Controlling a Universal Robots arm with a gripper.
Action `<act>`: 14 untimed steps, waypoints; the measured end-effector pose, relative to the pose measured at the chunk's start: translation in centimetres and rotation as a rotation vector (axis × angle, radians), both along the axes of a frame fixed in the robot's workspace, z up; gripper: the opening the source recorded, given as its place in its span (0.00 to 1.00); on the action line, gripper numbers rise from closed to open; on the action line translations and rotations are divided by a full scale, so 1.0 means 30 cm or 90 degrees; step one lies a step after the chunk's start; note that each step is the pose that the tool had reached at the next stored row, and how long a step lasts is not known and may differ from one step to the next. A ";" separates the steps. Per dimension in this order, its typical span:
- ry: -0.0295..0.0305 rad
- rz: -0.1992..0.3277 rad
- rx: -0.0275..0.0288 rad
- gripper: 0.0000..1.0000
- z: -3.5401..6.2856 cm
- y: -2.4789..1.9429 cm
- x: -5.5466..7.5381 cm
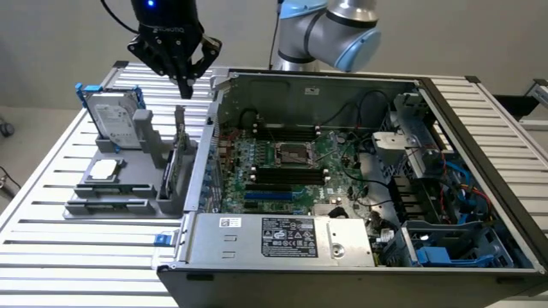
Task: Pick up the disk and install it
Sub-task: 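Reach for the disk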
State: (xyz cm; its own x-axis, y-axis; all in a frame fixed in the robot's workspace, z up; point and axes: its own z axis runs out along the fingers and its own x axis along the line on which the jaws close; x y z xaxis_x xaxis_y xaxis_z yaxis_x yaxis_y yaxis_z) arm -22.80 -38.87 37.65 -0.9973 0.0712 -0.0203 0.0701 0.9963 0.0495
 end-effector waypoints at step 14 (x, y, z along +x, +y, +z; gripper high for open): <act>0.0000 0.000 0.0017 0.11 0.000 0.066 -0.212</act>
State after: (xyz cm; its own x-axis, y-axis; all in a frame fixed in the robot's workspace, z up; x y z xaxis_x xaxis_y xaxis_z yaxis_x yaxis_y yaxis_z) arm -29.17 -36.90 37.64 -0.9973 0.0712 -0.0201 0.0701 0.9962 0.0522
